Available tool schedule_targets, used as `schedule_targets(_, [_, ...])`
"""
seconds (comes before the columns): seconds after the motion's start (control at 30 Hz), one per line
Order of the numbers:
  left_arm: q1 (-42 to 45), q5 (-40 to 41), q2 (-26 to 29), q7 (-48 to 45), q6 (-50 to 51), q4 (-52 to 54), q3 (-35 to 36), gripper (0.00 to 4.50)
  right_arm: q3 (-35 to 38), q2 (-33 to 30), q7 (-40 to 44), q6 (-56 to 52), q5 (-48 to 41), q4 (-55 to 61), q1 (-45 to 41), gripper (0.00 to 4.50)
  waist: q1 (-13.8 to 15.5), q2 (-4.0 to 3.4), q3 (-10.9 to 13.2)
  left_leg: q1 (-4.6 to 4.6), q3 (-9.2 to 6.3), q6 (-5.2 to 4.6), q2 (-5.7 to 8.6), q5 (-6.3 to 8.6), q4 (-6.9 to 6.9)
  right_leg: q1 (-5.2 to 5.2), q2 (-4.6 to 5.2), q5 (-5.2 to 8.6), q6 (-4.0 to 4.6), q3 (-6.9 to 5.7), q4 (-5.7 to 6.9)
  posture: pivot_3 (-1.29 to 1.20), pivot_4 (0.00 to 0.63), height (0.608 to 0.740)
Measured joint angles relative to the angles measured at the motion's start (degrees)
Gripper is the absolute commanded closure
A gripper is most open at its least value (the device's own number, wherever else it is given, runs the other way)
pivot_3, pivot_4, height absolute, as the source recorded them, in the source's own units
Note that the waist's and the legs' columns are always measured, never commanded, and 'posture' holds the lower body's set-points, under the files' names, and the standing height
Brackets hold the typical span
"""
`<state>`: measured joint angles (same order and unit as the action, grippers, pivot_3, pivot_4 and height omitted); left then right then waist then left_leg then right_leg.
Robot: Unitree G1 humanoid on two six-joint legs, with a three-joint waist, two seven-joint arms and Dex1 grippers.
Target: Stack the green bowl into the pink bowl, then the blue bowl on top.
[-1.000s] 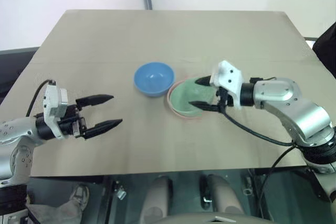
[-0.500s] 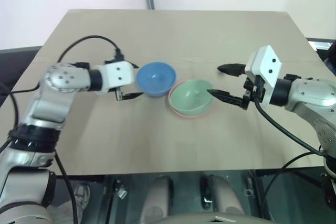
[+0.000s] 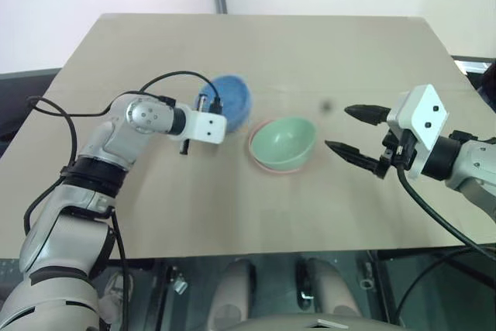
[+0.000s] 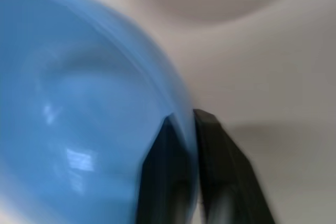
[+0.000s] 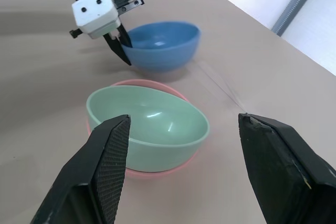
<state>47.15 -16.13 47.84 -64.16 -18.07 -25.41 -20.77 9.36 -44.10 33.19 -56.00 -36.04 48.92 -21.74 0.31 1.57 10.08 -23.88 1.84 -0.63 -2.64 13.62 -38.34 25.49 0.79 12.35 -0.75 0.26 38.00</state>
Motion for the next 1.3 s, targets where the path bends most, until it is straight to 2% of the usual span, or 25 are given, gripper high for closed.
schedule_targets(0.23, [0.69, 7.68, 1.56, -6.36, -0.13, 3.25, 3.11, 4.45, 0.07, -0.75, -0.56, 0.25, -0.51, -0.48, 0.00, 0.91, 0.00, 0.01, 0.00, -0.02, -0.01, 0.00, 0.00, 0.00, -0.01, 0.00, 0.01, -0.01, 0.00, 0.00, 0.00, 0.00, 0.150, 0.740])
schedule_targets(0.47, [5.25, 23.60, -0.21, -17.57, 6.59, 17.88, 6.60, 4.45, 2.10, -2.42, -0.13, 1.64, -0.47, -2.27, 1.52, 0.91, 0.41, 0.02, 0.00, -0.03, -0.01, -0.01, 0.08, 0.01, -0.07, -0.06, 0.05, -0.02, -0.04, 0.03, -0.02, 0.00, 0.150, 0.740])
schedule_targets(0.57, [5.31, 26.40, -2.20, -20.80, 8.14, 20.04, 6.16, 4.45, 3.12, -2.67, -0.36, 2.04, -0.45, -2.34, 2.77, 0.91, 0.31, 0.02, 0.00, 0.03, -0.01, -0.02, 0.06, 0.00, -0.07, -0.06, -0.01, -0.02, -0.04, 0.06, 0.00, 0.00, 0.150, 0.740])
schedule_targets(0.63, [5.55, 26.99, -3.87, -23.65, 8.44, 19.80, 4.32, 3.73, 3.67, -2.70, -1.02, 2.12, -0.47, -2.17, 4.01, 0.91, 0.20, 0.02, 0.00, 0.05, -0.03, -0.02, 0.02, 0.00, -0.08, -0.06, -0.07, -0.02, -0.05, 0.07, 0.05, 0.00, 0.150, 0.740])
schedule_targets(0.67, [5.69, 26.79, -4.70, -24.65, 7.66, 19.28, 3.67, 3.51, 4.06, -2.71, -1.27, 2.13, -0.47, -2.08, 4.47, 0.91, 0.16, 0.02, 0.01, 0.06, -0.02, -0.02, 0.00, 0.00, -0.10, -0.06, -0.10, -0.03, -0.05, 0.08, 0.07, 0.00, 0.150, 0.740])
schedule_targets(0.77, [6.55, 25.68, -6.80, -25.68, 4.95, 16.50, 2.40, 2.23, 5.09, -2.84, -2.32, 2.11, -0.49, -1.31, 5.77, 0.91, 0.18, 0.02, 0.00, 0.07, -0.03, -0.02, -0.01, 0.00, -0.13, -0.07, -0.12, -0.03, -0.05, 0.09, 0.09, 0.00, 0.150, 0.740])
schedule_targets(1.03, [7.69, 24.21, -9.47, -24.08, 3.20, 13.41, 2.51, 2.23, 7.37, -2.90, -4.63, 1.00, -1.44, 0.96, 8.94, 0.91, 0.13, 0.02, 0.00, 0.04, 0.03, -0.02, 0.00, 0.00, -0.14, -0.06, -0.11, -0.05, -0.10, 0.18, 0.04, 0.00, 0.150, 0.740])
schedule_targets(1.17, [7.90, 26.34, -9.92, -17.84, 15.00, 14.04, 6.90, 2.23, 7.58, -2.15, -5.46, 0.88, -2.51, 1.40, 10.46, 0.91, 0.03, 0.03, 0.00, 0.05, 0.00, -0.02, -0.01, 0.00, -0.16, -0.07, -0.12, -0.07, -0.12, 0.18, 0.06, 0.00, 0.150, 0.740])
schedule_targets(1.2, [7.85, 27.67, -9.59, -15.13, 20.57, 15.30, 9.17, 1.95, 7.61, -1.85, -5.74, 0.89, -2.62, 1.28, 11.47, 0.91, -0.08, 0.03, 0.00, 0.05, -0.01, -0.02, -0.01, 0.00, -0.16, -0.07, -0.12, -0.07, -0.13, 0.18, 0.07, 0.00, 0.150, 0.740])
schedule_targets(1.27, [7.24, 28.38, -8.78, -12.72, 23.95, 16.65, 11.45, 1.58, 7.60, -1.86, -5.41, 0.91, -2.78, 0.96, 12.14, 0.42, -0.33, 0.01, -0.01, 0.08, 0.04, -0.02, 0.00, 0.00, -0.15, -0.07, -0.11, -0.07, -0.14, 0.22, 0.06, 0.00, 0.150, 0.740])
schedule_targets(1.3, [5.15, 29.68, -7.37, -11.42, 27.21, 19.06, 13.18, 1.07, 7.42, -2.13, -4.57, 1.32, -2.93, 0.52, 12.77, 0.15, -0.72, 0.01, -0.01, 0.10, 0.05, -0.02, -0.01, 0.00, -0.14, -0.08, -0.11, -0.07, -0.14, 0.25, 0.06, 0.00, 0.150, 0.740])
